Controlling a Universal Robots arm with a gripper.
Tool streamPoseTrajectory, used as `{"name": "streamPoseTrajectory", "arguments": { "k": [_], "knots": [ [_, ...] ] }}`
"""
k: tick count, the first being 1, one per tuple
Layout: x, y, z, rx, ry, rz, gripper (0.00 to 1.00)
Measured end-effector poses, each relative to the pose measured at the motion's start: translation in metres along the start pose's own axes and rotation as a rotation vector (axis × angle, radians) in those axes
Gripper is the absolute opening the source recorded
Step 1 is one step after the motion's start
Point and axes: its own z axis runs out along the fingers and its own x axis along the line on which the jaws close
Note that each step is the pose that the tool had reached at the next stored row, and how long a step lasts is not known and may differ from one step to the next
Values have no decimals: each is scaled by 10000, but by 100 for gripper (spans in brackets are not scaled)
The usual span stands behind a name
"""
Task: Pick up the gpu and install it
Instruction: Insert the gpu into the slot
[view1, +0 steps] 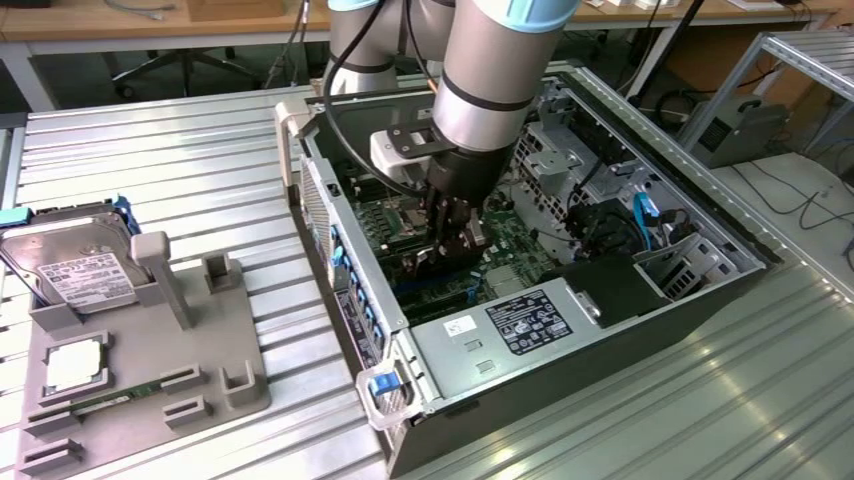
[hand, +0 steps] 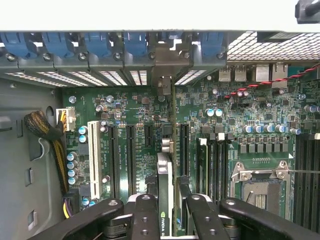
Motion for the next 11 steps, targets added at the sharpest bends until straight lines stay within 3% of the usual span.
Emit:
{"name": "streamPoseTrajectory", "arguments": {
  "k": [11],
  "knots": [
    [13, 42, -1, 38, -16, -3, 26]
  ]
}}
